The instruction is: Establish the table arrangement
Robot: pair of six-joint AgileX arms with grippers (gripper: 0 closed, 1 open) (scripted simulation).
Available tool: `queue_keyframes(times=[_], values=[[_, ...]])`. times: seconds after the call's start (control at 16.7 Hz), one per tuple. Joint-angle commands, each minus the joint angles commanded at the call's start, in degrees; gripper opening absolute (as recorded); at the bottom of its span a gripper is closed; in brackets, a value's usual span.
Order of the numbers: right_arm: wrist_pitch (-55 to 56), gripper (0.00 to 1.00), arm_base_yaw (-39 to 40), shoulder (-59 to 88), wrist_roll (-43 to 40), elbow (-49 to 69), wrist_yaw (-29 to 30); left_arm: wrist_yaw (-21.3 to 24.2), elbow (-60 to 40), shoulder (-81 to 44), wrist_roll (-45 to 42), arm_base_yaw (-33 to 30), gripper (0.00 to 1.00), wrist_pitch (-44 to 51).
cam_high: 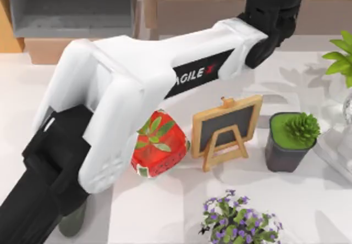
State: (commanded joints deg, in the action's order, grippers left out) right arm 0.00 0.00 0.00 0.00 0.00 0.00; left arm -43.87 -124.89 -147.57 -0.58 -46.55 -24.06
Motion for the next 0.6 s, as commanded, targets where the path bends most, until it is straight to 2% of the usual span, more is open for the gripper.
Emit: queue_keyframes(times=[0.18, 0.6], values=[[0.0, 1.0, 0.0, 0.0, 0.0, 0.0, 0.0, 0.0, 0.0, 0.0, 0.0, 0.0, 1.0, 0.0], [0.0, 1.0, 0.0, 0.0, 0.0, 0.0, 0.0, 0.0, 0.0, 0.0, 0.0, 0.0, 0.47, 0.0]])
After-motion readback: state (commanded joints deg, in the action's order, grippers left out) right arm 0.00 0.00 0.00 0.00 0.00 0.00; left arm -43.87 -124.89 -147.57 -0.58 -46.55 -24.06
